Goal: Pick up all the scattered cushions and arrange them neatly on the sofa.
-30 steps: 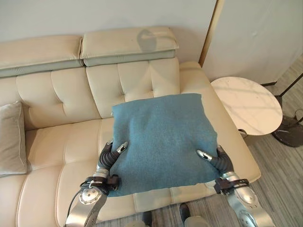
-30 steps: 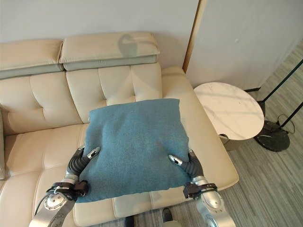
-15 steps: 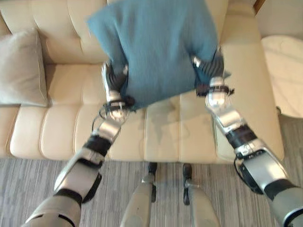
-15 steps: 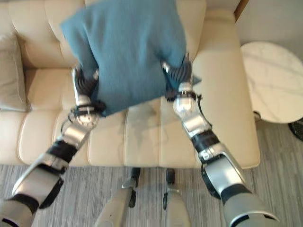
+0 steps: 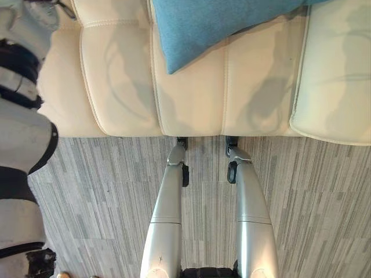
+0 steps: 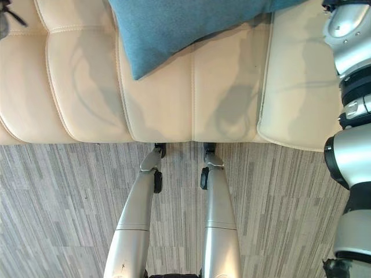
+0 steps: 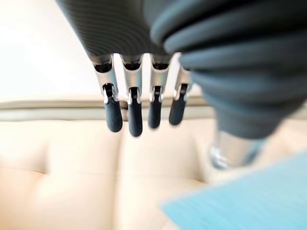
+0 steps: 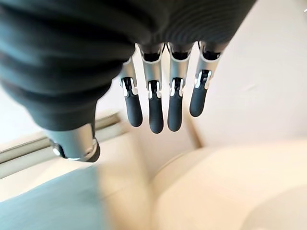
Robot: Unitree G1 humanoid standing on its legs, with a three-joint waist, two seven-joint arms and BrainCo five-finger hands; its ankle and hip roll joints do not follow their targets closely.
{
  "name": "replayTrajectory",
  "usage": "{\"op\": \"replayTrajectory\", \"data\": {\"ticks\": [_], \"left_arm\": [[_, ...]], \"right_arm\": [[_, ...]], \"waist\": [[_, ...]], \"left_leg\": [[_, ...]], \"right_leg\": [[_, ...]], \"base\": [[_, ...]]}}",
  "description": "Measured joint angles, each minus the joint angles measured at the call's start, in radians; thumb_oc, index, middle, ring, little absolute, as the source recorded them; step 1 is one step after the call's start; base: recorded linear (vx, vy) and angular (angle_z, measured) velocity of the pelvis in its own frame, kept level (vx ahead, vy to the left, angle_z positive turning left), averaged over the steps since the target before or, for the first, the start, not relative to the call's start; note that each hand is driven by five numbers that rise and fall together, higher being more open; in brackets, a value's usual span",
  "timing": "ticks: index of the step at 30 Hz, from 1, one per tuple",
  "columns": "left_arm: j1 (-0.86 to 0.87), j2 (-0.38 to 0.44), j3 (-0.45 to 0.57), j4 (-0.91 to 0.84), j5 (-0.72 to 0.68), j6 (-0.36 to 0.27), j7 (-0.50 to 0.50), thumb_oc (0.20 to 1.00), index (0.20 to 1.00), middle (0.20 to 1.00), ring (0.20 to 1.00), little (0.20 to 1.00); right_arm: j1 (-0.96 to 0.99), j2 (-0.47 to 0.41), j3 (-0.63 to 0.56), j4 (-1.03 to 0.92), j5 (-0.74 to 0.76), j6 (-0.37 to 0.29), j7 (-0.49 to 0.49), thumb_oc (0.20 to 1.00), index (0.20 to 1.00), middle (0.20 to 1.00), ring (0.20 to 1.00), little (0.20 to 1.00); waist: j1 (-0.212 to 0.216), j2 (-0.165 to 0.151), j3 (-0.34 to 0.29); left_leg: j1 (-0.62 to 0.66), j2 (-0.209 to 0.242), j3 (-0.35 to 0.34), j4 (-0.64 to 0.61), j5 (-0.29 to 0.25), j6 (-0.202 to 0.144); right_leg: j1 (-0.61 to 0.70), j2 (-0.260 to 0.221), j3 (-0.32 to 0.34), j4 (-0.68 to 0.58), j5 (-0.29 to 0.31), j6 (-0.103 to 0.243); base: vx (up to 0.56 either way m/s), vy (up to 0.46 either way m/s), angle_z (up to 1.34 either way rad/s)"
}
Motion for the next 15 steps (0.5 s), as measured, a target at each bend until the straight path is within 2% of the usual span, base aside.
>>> {"op": "replayTrajectory", "data": {"ticks": [2,3,4,5,6,7,8,9,10,11,12,13,14,15], "left_arm": [[0.039,0.039,0.016,-0.021,-0.017,0.001,-0.018,1.0,1.0,1.0,1.0,1.0],[0.073,0.048,0.047,-0.036,-0.047,0.013,-0.034,1.0,1.0,1.0,1.0,1.0],[0.109,0.047,0.053,-0.047,-0.051,0.013,-0.043,1.0,1.0,1.0,1.0,1.0],[0.181,0.047,0.092,-0.057,-0.055,0.011,-0.079,1.0,1.0,1.0,1.0,1.0],[0.212,0.048,0.131,-0.064,-0.074,0.012,-0.106,1.0,1.0,1.0,1.0,1.0],[0.345,0.028,0.222,-0.118,-0.125,-0.004,-0.146,1.0,1.0,1.0,1.0,1.0],[0.461,0.022,0.313,-0.163,-0.13,-0.015,-0.164,1.0,1.0,1.0,1.0,1.0],[0.681,0.016,0.571,-0.318,-0.193,-0.035,-0.196,1.0,1.0,1.0,1.0,1.0],[1.106,-0.086,0.87,-0.551,-0.267,-0.072,-0.234,1.0,1.0,1.0,1.0,1.0],[1.492,-0.267,1.026,-0.674,-0.333,-0.104,-0.247,1.0,1.0,1.0,1.0,1.0],[1.675,-0.312,1.022,-0.678,-0.401,-0.107,-0.255,1.0,1.0,1.0,1.0,1.0],[1.862,-0.418,1.038,-0.737,-0.509,-0.128,-0.301,1.0,1.0,1.0,1.0,1.0],[1.923,-0.478,1.009,-0.763,-0.531,-0.147,-0.344,1.0,1.0,1.0,1.0,1.0],[1.908,-0.518,0.919,-0.732,-0.568,-0.148,-0.407,1.0,1.0,1.0,1.0,1.0]], "right_arm": [[0.006,-0.004,-0.017,0.005,0.015,0.0,-0.001,1.0,1.0,1.0,1.0,1.0],[0.04,0.0,-0.047,0.001,0.033,0.011,-0.006,1.0,1.0,1.0,1.0,1.0],[0.095,0.012,-0.059,-0.002,0.032,0.013,-0.008,1.0,1.0,1.0,1.0,1.0],[0.175,0.027,-0.064,-0.01,0.031,0.032,0.004,1.0,1.0,1.0,1.0,1.0],[0.198,0.037,-0.081,-0.013,0.033,0.044,0.023,1.0,1.0,1.0,1.0,1.0],[0.341,0.077,-0.144,-0.066,0.051,0.044,0.051,1.0,1.0,1.0,1.0,1.0],[0.467,0.096,-0.223,-0.127,0.055,0.044,0.081,1.0,1.0,1.0,1.0,1.0],[0.615,0.136,-0.375,-0.301,0.076,0.05,0.128,1.0,1.0,1.0,1.0,1.0],[0.936,0.28,-0.566,-0.613,0.09,0.04,0.188,1.0,1.0,1.0,1.0,1.0],[1.364,0.38,-0.687,-0.824,0.092,0.017,0.218,1.0,1.0,1.0,1.0,1.0],[1.567,0.398,-0.69,-0.848,0.103,0.023,0.239,1.0,1.0,1.0,1.0,1.0],[1.737,0.451,-0.685,-0.827,0.122,0.036,0.315,1.0,1.0,1.0,1.0,1.0],[1.774,0.466,-0.674,-0.808,0.124,0.04,0.364,1.0,1.0,1.0,1.0,1.0],[1.748,0.474,-0.643,-0.734,0.128,0.038,0.438,1.0,1.0,1.0,1.0,1.0]], "waist": [[0.001,0.0,0.0],[0.004,-0.001,-0.002],[0.004,-0.007,-0.039],[0.004,-0.006,-0.108],[0.006,-0.006,-0.108],[-0.006,-0.007,-0.128],[-0.009,-0.006,-0.167],[-0.016,-0.007,-0.142],[-0.034,-0.019,-0.037],[-0.026,0.004,-0.187],[-0.019,0.009,-0.293],[-0.005,0.002,-0.316],[-0.001,-0.007,-0.357],[0.004,-0.013,-0.407]], "left_leg": [[0.032,0.005,0.004,-0.008,-0.011,0.006],[0.078,0.009,0.004,-0.032,-0.01,0.005],[0.09,0.01,0.003,-0.053,-0.01,0.005],[0.095,0.013,0.003,-0.101,-0.011,0.004],[0.129,0.012,0.004,-0.127,-0.007,0.005],[0.204,0.009,0.005,-0.149,-0.007,0.005],[0.23,0.009,0.005,-0.174,-0.005,0.003],[0.304,0.013,0.021,-0.189,0.016,0.004],[0.572,0.015,0.032,-0.25,0.002,0.009],[0.677,0.029,0.03,-0.344,-0.018,0.006],[0.714,0.034,0.031,-0.372,-0.037,0.011],[0.851,0.041,0.032,-0.434,-0.04,0.012],[0.885,0.037,0.032,-0.463,-0.04,0.012],[0.886,0.04,0.032,-0.488,-0.041,0.013]], "right_leg": [[0.031,0.009,0.018,-0.012,-0.003,-0.015],[0.073,0.011,0.017,-0.041,-0.002,-0.006],[0.083,0.011,0.016,-0.06,-0.003,-0.005],[0.087,0.012,0.012,-0.119,0.0,-0.001],[0.122,0.012,0.013,-0.151,0.022,0.011],[0.201,0.01,0.013,-0.187,0.032,0.018],[0.225,0.01,0.015,-0.205,0.035,0.02],[0.292,0.015,0.014,-0.209,0.056,0.011],[0.558,0.008,0.006,-0.272,0.035,0.007],[0.682,0.017,-0.016,-0.402,0.024,0.021],[0.722,0.021,-0.023,-0.442,0.016,0.02],[0.858,0.025,-0.041,-0.496,0.017,0.02],[0.884,0.026,-0.044,-0.521,0.017,0.02],[0.888,0.027,-0.046,-0.546,0.018,0.028]], "base": [[0.0,-0.019,-0.14],[-0.01,-0.021,-0.2],[-0.02,-0.01,-0.28],[0.0,-0.016,-0.28],[0.01,-0.017,-0.35],[0.05,-0.026,-0.19],[0.1,-0.011,-0.12],[0.17,-0.002,-0.12],[0.19,0.013,-0.2],[0.24,0.02,-0.18],[0.25,0.056,0.0],[0.24,0.078,0.05],[0.14,0.079,0.09],[0.09,0.085,0.03]]}}
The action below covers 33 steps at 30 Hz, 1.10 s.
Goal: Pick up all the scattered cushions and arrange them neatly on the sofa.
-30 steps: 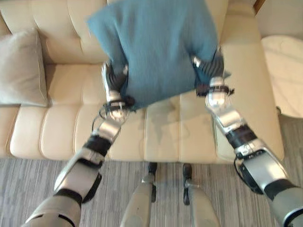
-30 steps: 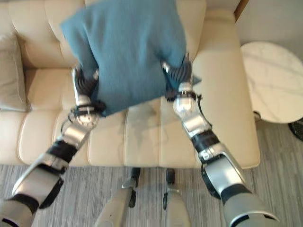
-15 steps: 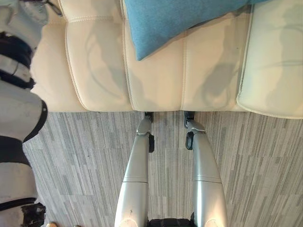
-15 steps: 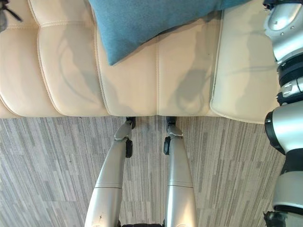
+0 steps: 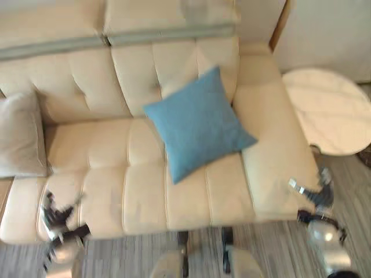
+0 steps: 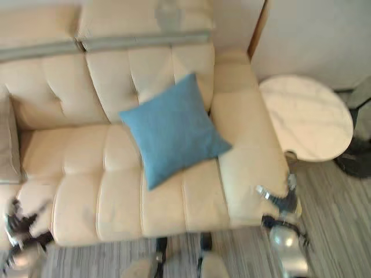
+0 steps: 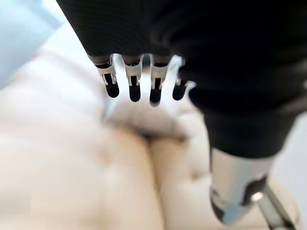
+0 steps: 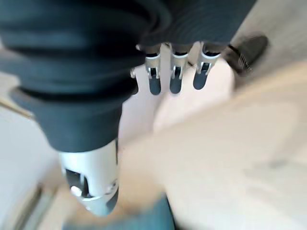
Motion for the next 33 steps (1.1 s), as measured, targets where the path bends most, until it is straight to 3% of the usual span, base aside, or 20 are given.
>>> {"op": "replayTrajectory", "data": {"ticks": [3,4,17,25,26,28,29,30,31,33], "left_arm": [[-0.028,-0.104,-0.055,0.014,-0.031,-0.004,-0.116,1.0,1.0,1.0,1.0,1.0],[-0.027,-0.106,-0.054,0.075,-0.032,-0.003,-0.153,1.0,1.0,1.0,1.0,1.0],[0.051,-0.112,-0.17,0.058,-0.03,0.086,-0.261,1.0,1.0,1.0,1.0,1.0],[0.073,-0.056,-0.249,-0.03,0.019,0.1,-0.285,1.0,1.0,1.0,1.0,1.0],[0.067,-0.049,-0.247,-0.031,0.034,0.1,-0.285,1.0,1.0,1.0,1.0,1.0],[0.042,-0.025,-0.246,-0.033,0.053,0.1,-0.284,1.0,1.0,1.0,1.0,1.0],[0.021,-0.022,-0.244,-0.037,0.055,0.101,-0.284,1.0,1.0,1.0,1.0,1.0],[0.0,-0.024,-0.24,-0.039,0.056,0.101,-0.284,1.0,1.0,1.0,1.0,1.0],[-0.007,-0.024,-0.239,-0.042,0.056,0.1,-0.284,1.0,1.0,1.0,1.0,1.0],[0.016,-0.027,-0.207,-0.043,0.053,0.1,-0.287,1.0,1.0,1.0,1.0,1.0]], "right_arm": [[-0.026,0.063,-0.006,0.046,-0.003,-0.004,0.108,1.0,1.0,1.0,1.0,1.0],[0.005,0.082,0.002,0.096,-0.002,0.004,0.14,1.0,1.0,1.0,1.0,1.0],[0.082,0.103,0.026,0.127,0.043,0.054,0.241,1.0,1.0,1.0,1.0,1.0],[0.147,0.156,0.045,0.123,0.085,0.072,0.265,1.0,1.0,1.0,1.0,1.0],[0.125,0.158,0.047,0.123,0.085,0.072,0.264,1.0,1.0,1.0,1.0,1.0],[0.091,0.165,0.052,0.123,0.085,0.072,0.262,1.0,1.0,1.0,1.0,1.0],[0.082,0.163,0.053,0.126,0.085,0.072,0.262,1.0,1.0,1.0,1.0,1.0],[0.07,0.163,0.054,0.14,0.085,0.072,0.262,1.0,1.0,1.0,1.0,1.0],[0.066,0.163,0.054,0.144,0.085,0.073,0.262,1.0,1.0,1.0,1.0,1.0],[0.076,0.163,0.054,0.141,0.087,0.071,0.272,1.0,1.0,1.0,1.0,1.0]], "waist": [[-0.006,-0.024,-0.021],[-0.009,-0.036,-0.078],[-0.015,-0.04,-0.139],[-0.015,-0.066,-0.111],[-0.01,-0.059,-0.095],[-0.012,-0.09,-0.035],[-0.016,-0.078,-0.003],[-0.015,-0.064,0.014],[-0.01,-0.05,0.027],[0.001,-0.044,0.027]], "left_leg": [[0.077,-0.007,0.002,-0.042,0.024,0.003],[0.109,-0.01,0.011,-0.05,-0.002,-0.004],[0.179,-0.01,0.044,-0.05,-0.009,0.012],[0.161,-0.017,0.088,-0.047,-0.002,0.021],[0.148,-0.009,0.115,-0.049,0.002,0.025],[0.127,-0.019,0.142,-0.049,0.006,0.033],[0.101,-0.002,0.147,-0.049,0.034,0.063],[0.084,0.025,0.152,-0.045,0.048,0.075],[0.086,0.048,0.155,-0.042,0.054,0.077],[0.107,0.064,0.166,-0.042,0.06,0.072]], "right_leg": [[0.125,-0.006,-0.012,-0.133,0.07,0.011],[0.174,-0.015,-0.013,-0.193,0.076,0.022],[0.226,-0.017,0.012,-0.193,0.083,0.018],[0.156,-0.016,0.04,-0.129,0.122,0.035],[0.136,-0.017,0.044,-0.128,0.143,0.047],[0.108,-0.033,0.038,-0.148,0.155,0.064],[0.075,-0.033,0.001,-0.118,0.116,0.063],[0.023,-0.028,-0.046,0.017,0.051,0.068],[-0.001,-0.026,-0.069,0.194,-0.031,0.063],[0.048,-0.037,-0.069,0.432,-0.146,0.066]], "base": [[0.06,0.101,-0.02],[0.01,0.094,-0.19],[-0.04,0.085,-0.09],[-0.18,0.069,-0.17],[-0.15,-0.003,-0.73],[-0.17,-0.003,-0.51],[-0.11,-0.022,-0.12],[-0.1,-0.079,-0.06],[-0.1,-0.146,-0.13],[-0.11,-0.19,-0.13]]}}
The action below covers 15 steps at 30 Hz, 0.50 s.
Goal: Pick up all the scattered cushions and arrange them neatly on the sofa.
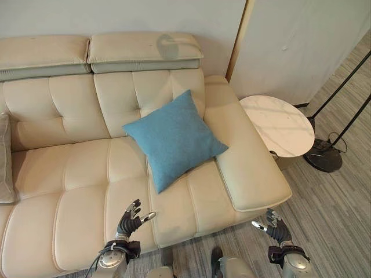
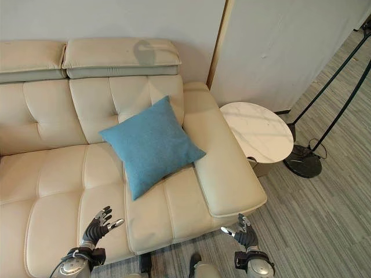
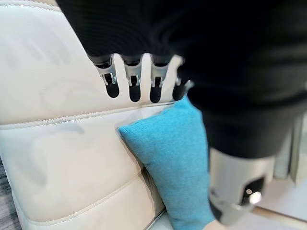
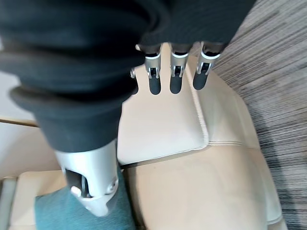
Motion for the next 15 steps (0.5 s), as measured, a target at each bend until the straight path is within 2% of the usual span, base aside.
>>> {"op": "replayTrajectory", "data": {"ticks": [2,3,4,5,6,7,8,9,10,11,12,13,14,15], "left_arm": [[0.022,0.001,0.012,0.001,-0.002,0.0,0.001,1.0,1.0,1.0,1.0,1.0],[0.037,0.001,0.031,0.002,-0.002,0.0,0.001,1.0,1.0,1.0,1.0,1.0],[0.033,-0.013,0.035,0.012,-0.003,0.001,0.001,1.0,1.0,1.0,1.0,1.0],[0.024,-0.037,0.029,0.025,-0.003,0.003,0.001,1.0,1.0,1.0,1.0,1.0],[0.023,-0.052,0.015,0.029,-0.007,0.004,0.001,1.0,1.0,1.0,1.0,1.0],[0.023,-0.051,0.0,0.029,-0.007,0.004,0.001,1.0,1.0,1.0,1.0,1.0],[0.025,-0.056,-0.007,0.03,-0.007,0.006,-0.001,1.0,1.0,1.0,1.0,1.0],[0.039,-0.058,-0.014,0.034,-0.007,0.006,-0.001,1.0,1.0,1.0,1.0,1.0],[0.041,-0.058,-0.021,0.037,-0.007,0.006,-0.001,1.0,1.0,1.0,1.0,1.0],[0.038,-0.057,-0.024,0.039,-0.007,0.007,-0.001,1.0,1.0,1.0,1.0,1.0],[0.027,-0.057,-0.033,0.039,-0.01,0.009,-0.002,1.0,1.0,1.0,1.0,1.0],[0.03,-0.058,-0.048,0.069,-0.025,0.022,-0.013,1.0,1.0,1.0,1.0,1.0],[0.039,-0.076,-0.052,0.073,-0.043,0.024,-0.017,1.0,1.0,1.0,1.0,1.0],[0.022,-0.077,-0.045,0.074,-0.044,0.026,-0.022,1.0,1.0,1.0,1.0,1.0]], "right_arm": [[0.0,0.0,0.002,-0.001,0.018,0.0,0.012,1.0,1.0,1.0,1.0,1.0],[-0.009,-0.001,0.029,-0.001,0.033,0.001,0.015,1.0,1.0,1.0,1.0,1.0],[-0.014,-0.004,0.034,0.003,0.034,0.001,0.019,1.0,1.0,1.0,1.0,1.0],[-0.015,-0.014,0.037,0.01,0.034,0.001,0.024,1.0,1.0,1.0,1.0,1.0],[-0.016,-0.034,0.068,0.008,0.034,0.004,0.027,1.0,1.0,1.0,1.0,1.0],[-0.007,-0.041,0.073,-0.002,0.033,0.004,0.031,1.0,1.0,1.0,1.0,1.0],[0.01,-0.049,0.074,-0.008,0.033,0.003,0.032,1.0,1.0,1.0,1.0,1.0],[0.016,-0.061,0.073,-0.008,0.033,0.003,0.032,1.0,1.0,1.0,1.0,1.0],[0.019,-0.075,0.073,-0.008,0.033,0.002,0.032,1.0,1.0,1.0,1.0,1.0],[0.019,-0.083,0.064,-0.008,0.033,0.002,0.031,1.0,1.0,1.0,1.0,1.0],[0.016,-0.093,0.064,-0.006,0.033,0.002,0.03,1.0,1.0,1.0,1.0,1.0],[0.022,-0.101,0.071,0.003,0.033,0.005,0.027,1.0,1.0,1.0,1.0,1.0],[0.035,-0.129,0.07,-0.007,0.032,0.001,0.029,1.0,1.0,1.0,1.0,1.0],[0.032,-0.136,0.07,0.003,0.033,0.014,0.027,1.0,1.0,1.0,1.0,1.0]], "waist": [[0.002,0.0,-0.002],[0.011,-0.015,-0.01],[0.018,-0.002,-0.007],[0.01,0.035,-0.011],[0.011,0.072,-0.01],[0.008,0.081,-0.006],[0.006,0.084,-0.011],[0.009,0.093,-0.015],[0.011,0.106,-0.017],[0.004,0.106,-0.016],[0.003,0.104,-0.011],[0.011,0.091,-0.013],[-0.017,0.115,-0.023],[-0.007,0.128,-0.007]], "left_leg": [[0.004,-0.001,0.0,0.0,0.009,-0.013],[-0.011,-0.005,0.003,0.0,0.039,-0.056],[-0.028,0.002,-0.003,0.001,0.055,-0.073],[-0.047,0.032,-0.022,0.001,0.076,-0.089],[-0.071,0.063,-0.049,0.006,0.116,-0.106],[-0.076,0.074,-0.069,0.006,0.142,-0.112],[-0.081,0.087,-0.089,0.006,0.178,-0.122],[-0.097,0.097,-0.093,0.018,0.209,-0.131],[-0.129,0.11,-0.108,0.041,0.233,-0.164],[-0.153,0.12,-0.123,0.042,0.275,-0.192],[-0.171,0.122,-0.138,0.04,0.304,-0.159],[-0.158,0.067,-0.123,0.082,0.19,-0.15],[-0.155,0.048,-0.067,0.087,0.126,-0.101],[-0.135,0.051,-0.05,0.056,0.037,-0.108]], "right_leg": [[0.094,-0.002,0.0,-0.036,-0.033,0.013],[0.208,0.011,-0.004,-0.294,-0.058,-0.007],[0.241,0.036,-0.008,-0.392,-0.047,-0.056],[0.251,0.073,-0.012,-0.447,0.001,-0.068],[0.247,0.118,-0.014,-0.461,0.02,-0.097],[0.244,0.129,-0.025,-0.452,0.022,-0.106],[0.243,0.146,-0.034,-0.444,0.023,-0.134],[0.227,0.163,-0.041,-0.421,0.016,-0.148],[0.197,0.174,-0.041,-0.383,0.007,-0.166],[0.158,0.178,-0.048,-0.341,-0.016,-0.181],[0.131,0.177,-0.062,-0.308,-0.026,-0.197],[0.113,0.162,-0.087,-0.289,-0.004,-0.231],[0.079,0.179,-0.099,-0.271,-0.013,-0.22],[0.047,0.187,-0.111,-0.227,-0.006,-0.278]], "base": [[-0.21,-0.3,-0.14],[-0.35,-0.402,-0.22],[-0.39,-0.41,-0.08],[-0.3,-0.284,0.17],[-0.31,-0.279,0.3],[-0.35,-0.273,0.3],[-0.35,-0.247,0.27],[-0.34,-0.233,0.26],[-0.19,-0.133,0.24],[-0.26,-0.163,0.21],[-0.16,-0.092,0.21],[-0.33,-0.183,0.38],[-0.2,-0.105,0.36],[-0.27,-0.129,0.12]]}}
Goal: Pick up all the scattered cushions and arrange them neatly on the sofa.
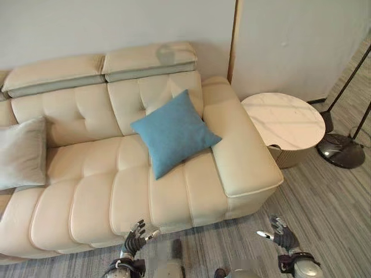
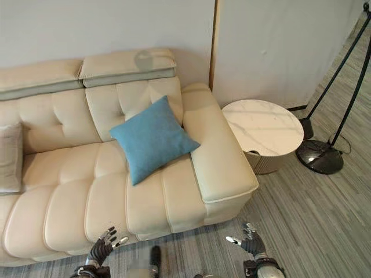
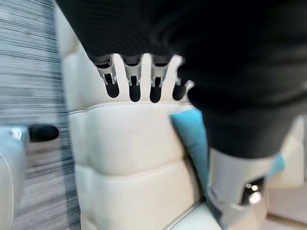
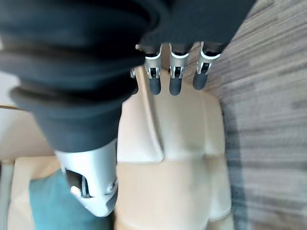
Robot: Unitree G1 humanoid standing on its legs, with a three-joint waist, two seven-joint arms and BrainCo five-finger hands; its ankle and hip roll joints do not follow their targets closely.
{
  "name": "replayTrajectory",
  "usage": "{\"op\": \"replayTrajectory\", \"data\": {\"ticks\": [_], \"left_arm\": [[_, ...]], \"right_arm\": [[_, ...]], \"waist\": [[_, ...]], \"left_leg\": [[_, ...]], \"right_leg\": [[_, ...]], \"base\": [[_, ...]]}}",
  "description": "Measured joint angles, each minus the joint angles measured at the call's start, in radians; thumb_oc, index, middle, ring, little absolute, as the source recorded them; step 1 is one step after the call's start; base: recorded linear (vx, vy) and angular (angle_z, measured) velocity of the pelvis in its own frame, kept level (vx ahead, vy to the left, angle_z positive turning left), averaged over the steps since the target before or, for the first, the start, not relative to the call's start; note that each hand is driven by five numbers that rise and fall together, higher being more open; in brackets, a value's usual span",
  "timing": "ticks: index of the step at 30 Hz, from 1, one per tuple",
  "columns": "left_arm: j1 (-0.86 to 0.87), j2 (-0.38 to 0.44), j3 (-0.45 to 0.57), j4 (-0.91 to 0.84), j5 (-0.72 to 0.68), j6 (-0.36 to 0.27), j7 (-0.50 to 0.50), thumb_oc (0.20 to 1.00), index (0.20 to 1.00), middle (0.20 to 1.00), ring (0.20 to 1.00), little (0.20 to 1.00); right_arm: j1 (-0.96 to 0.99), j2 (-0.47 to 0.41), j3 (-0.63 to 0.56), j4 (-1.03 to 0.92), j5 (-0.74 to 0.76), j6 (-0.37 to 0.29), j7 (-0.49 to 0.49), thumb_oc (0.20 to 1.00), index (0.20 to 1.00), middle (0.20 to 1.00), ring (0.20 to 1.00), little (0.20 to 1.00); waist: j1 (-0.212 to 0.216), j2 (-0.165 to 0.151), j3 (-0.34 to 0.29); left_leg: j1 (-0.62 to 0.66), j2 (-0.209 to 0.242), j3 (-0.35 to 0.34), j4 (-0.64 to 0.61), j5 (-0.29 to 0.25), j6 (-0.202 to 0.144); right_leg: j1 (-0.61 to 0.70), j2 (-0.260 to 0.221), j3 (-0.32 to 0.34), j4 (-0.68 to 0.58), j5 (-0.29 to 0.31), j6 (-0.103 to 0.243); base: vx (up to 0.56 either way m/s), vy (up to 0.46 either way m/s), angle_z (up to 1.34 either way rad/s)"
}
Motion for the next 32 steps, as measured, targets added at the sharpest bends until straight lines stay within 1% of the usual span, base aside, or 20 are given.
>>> {"op": "replayTrajectory", "data": {"ticks": [1,2,3,5,7,8,10,12,13,15,16,17,18,19,20,22,23,25,28,32], "left_arm": [[-0.003,0.017,0.006,0.002,0.0,0.002,-0.002,1.0,1.0,1.0,1.0,1.0],[0.002,0.028,0.007,0.001,-0.001,0.002,-0.011,1.0,1.0,1.0,1.0,1.0],[0.001,0.025,0.007,0.0,-0.001,0.002,-0.017,1.0,1.0,1.0,1.0,1.0],[-0.007,0.016,0.006,-0.021,-0.001,0.002,-0.031,1.0,1.0,1.0,1.0,1.0],[-0.015,0.003,0.003,-0.045,-0.001,0.002,-0.038,1.0,1.0,1.0,1.0,1.0],[-0.017,-0.01,-0.007,-0.036,-0.001,0.003,-0.041,1.0,1.0,1.0,1.0,1.0],[-0.053,-0.019,-0.03,-0.036,0.001,0.003,-0.043,1.0,1.0,1.0,1.0,1.0],[-0.063,-0.018,-0.038,-0.037,0.003,0.004,-0.042,1.0,1.0,1.0,1.0,1.0],[-0.059,-0.016,-0.038,-0.039,0.003,0.008,-0.041,1.0,1.0,1.0,1.0,1.0],[-0.034,-0.006,-0.029,-0.04,0.003,0.013,-0.04,1.0,1.0,1.0,1.0,1.0],[-0.021,-0.003,-0.029,-0.039,0.003,0.017,-0.039,1.0,1.0,1.0,1.0,1.0],[-0.01,-0.005,-0.026,-0.038,0.003,0.021,-0.038,1.0,1.0,1.0,1.0,1.0],[0.014,-0.008,-0.032,-0.041,0.003,0.022,-0.036,1.0,1.0,1.0,1.0,1.0],[0.041,0.0,-0.036,-0.04,0.003,0.023,-0.037,1.0,1.0,1.0,1.0,1.0],[0.049,0.006,-0.036,-0.037,0.003,0.025,-0.037,1.0,1.0,1.0,1.0,1.0],[0.047,0.004,-0.036,-0.03,0.004,0.036,-0.039,1.0,1.0,1.0,1.0,1.0],[0.043,0.004,-0.033,-0.031,0.004,0.036,-0.038,1.0,1.0,1.0,1.0,1.0],[0.033,0.002,-0.035,-0.03,0.004,0.036,-0.04,1.0,1.0,1.0,1.0,1.0],[0.002,0.003,-0.035,-0.03,0.004,0.036,-0.04,1.0,1.0,1.0,1.0,1.0],[0.006,0.003,-0.035,-0.03,0.004,0.036,-0.041,1.0,1.0,1.0,1.0,1.0]], "right_arm": [[-0.017,0.015,0.03,-0.002,-0.001,0.007,0.006,1.0,1.0,1.0,1.0,1.0],[-0.015,0.04,0.041,-0.007,-0.001,0.01,0.012,1.0,1.0,1.0,1.0,1.0],[-0.014,0.042,0.042,-0.021,-0.001,0.01,0.021,1.0,1.0,1.0,1.0,1.0],[-0.015,0.039,0.035,-0.048,-0.001,0.009,0.031,1.0,1.0,1.0,1.0,1.0],[-0.006,0.033,0.032,-0.052,-0.001,0.01,0.04,1.0,1.0,1.0,1.0,1.0],[-0.003,0.037,0.026,-0.034,0.0,0.01,0.039,1.0,1.0,1.0,1.0,1.0],[-0.004,0.033,0.025,-0.032,0.0,0.015,0.039,1.0,1.0,1.0,1.0,1.0],[-0.014,0.036,0.026,-0.032,0.0,0.016,0.039,1.0,1.0,1.0,1.0,1.0],[-0.023,0.038,0.026,-0.032,0.0,0.018,0.038,1.0,1.0,1.0,1.0,1.0],[-0.032,0.052,0.032,-0.043,0.0,0.024,0.04,1.0,1.0,1.0,1.0,1.0],[-0.039,0.056,0.034,-0.04,-0.001,0.024,0.04,1.0,1.0,1.0,1.0,1.0],[-0.053,0.057,0.035,-0.037,-0.001,0.027,0.041,1.0,1.0,1.0,1.0,1.0],[-0.055,0.055,0.032,-0.039,-0.001,0.03,0.042,1.0,1.0,1.0,1.0,1.0],[-0.032,0.055,0.028,-0.035,-0.001,0.03,0.042,1.0,1.0,1.0,1.0,1.0],[-0.024,0.059,0.028,-0.034,-0.001,0.03,0.042,1.0,1.0,1.0,1.0,1.0],[-0.013,0.059,0.027,-0.022,-0.001,0.03,0.041,1.0,1.0,1.0,1.0,1.0],[-0.01,0.06,0.032,-0.022,-0.001,0.032,0.043,1.0,1.0,1.0,1.0,1.0],[0.005,0.06,0.034,-0.022,-0.001,0.033,0.043,1.0,1.0,1.0,1.0,1.0],[0.01,0.06,0.034,-0.022,-0.001,0.033,0.043,1.0,1.0,1.0,1.0,1.0],[0.009,0.063,0.035,-0.022,-0.001,0.033,0.045,1.0,1.0,1.0,1.0,1.0]], "waist": [[0.009,-0.055,0.013],[0.01,-0.112,-0.001],[0.007,-0.127,-0.01],[0.002,-0.111,-0.024],[-0.007,-0.097,-0.035],[-0.046,-0.077,-0.053],[-0.063,-0.062,-0.055],[-0.059,-0.05,-0.056],[-0.051,-0.046,-0.053],[-0.014,-0.072,-0.044],[-0.005,-0.063,-0.04],[0.008,-0.046,-0.037],[0.004,-0.037,-0.033],[0.004,-0.074,-0.048],[0.006,-0.093,-0.059],[0.002,-0.075,-0.063],[0.005,-0.06,-0.061],[0.002,-0.049,-0.064],[0.002,-0.045,-0.067],[0.003,-0.061,-0.07]], "left_leg": [[-0.016,-0.036,0.001,0.094,-0.097,0.023],[-0.024,-0.08,-0.025,0.264,-0.141,0.009],[-0.012,-0.09,-0.048,0.348,-0.175,0.003],[0.09,-0.08,-0.088,0.412,-0.234,-0.002],[0.178,-0.057,-0.048,0.381,-0.268,-0.004],[0.277,-0.036,0.046,0.155,-0.268,-0.008],[0.326,-0.038,0.045,-0.031,-0.264,-0.003],[0.331,-0.039,0.043,-0.06,-0.264,0.01],[0.343,-0.046,0.041,-0.059,-0.259,0.029],[0.341,-0.058,0.055,-0.052,-0.236,0.027],[0.33,-0.051,0.063,-0.05,-0.235,0.033],[0.318,-0.032,0.09,-0.05,-0.219,0.054],[0.311,-0.026,0.11,-0.051,-0.208,0.071],[0.308,-0.064,0.106,-0.049,-0.212,0.065],[0.309,-0.083,0.104,-0.051,-0.212,0.063],[0.303,-0.071,0.075,-0.052,-0.209,0.068],[0.3,-0.064,0.074,-0.051,-0.186,0.071],[0.306,-0.058,0.073,-0.047,-0.177,0.063],[0.305,-0.057,0.074,-0.036,-0.179,0.061],[0.305,-0.068,0.074,-0.037,-0.175,0.055]], "right_leg": [[0.007,-0.043,0.006,-0.029,0.03,-0.011],[0.028,-0.08,0.02,-0.102,0.084,-0.003],[0.057,-0.082,0.02,-0.171,0.118,0.012],[0.08,-0.068,0.016,-0.252,0.168,0.039],[0.081,-0.059,-0.013,-0.296,0.197,0.067],[0.096,-0.056,-0.065,-0.349,0.221,0.094],[0.061,-0.041,-0.054,-0.368,0.257,0.108],[0.044,-0.023,-0.033,-0.388,0.277,0.122],[0.033,-0.008,-0.018,-0.388,0.281,0.121],[0.016,-0.013,0.02,-0.387,0.283,0.122],[0.016,-0.01,0.017,-0.386,0.26,0.136],[-0.008,-0.005,-0.008,-0.329,0.22,0.131],[-0.09,-0.045,-0.014,-0.05,0.119,0.127],[-0.098,-0.117,0.003,0.09,0.031,0.167],[-0.081,-0.136,0.016,0.058,0.009,0.146],[-0.044,-0.1,0.022,-0.048,0.058,0.129],[-0.024,-0.088,0.023,-0.088,0.095,0.134],[0.005,-0.077,0.025,-0.13,0.115,0.14],[0.023,-0.076,0.023,-0.17,0.122,0.14],[0.038,-0.081,0.025,-0.205,0.155,0.155]], "base": [[-0.11,-0.039,-0.17],[-0.1,-0.025,-0.15],[-0.04,0.018,0.0],[-0.04,0.076,0.15],[-0.04,0.123,0.52],[-0.03,0.062,1.07],[-0.03,0.117,1.09],[-0.02,0.109,0.46],[-0.04,0.11,0.11],[-0.04,0.112,-0.34],[-0.02,0.055,-0.55],[-0.03,0.091,-0.37],[-0.03,0.11,-0.17],[-0.03,0.11,-0.02],[-0.02,0.1,0.05],[-0.03,0.09,-0.07],[-0.03,0.088,-0.21],[-0.03,0.07,-0.1],[-0.02,0.054,0.04],[-0.02,0.063,0.0]]}}
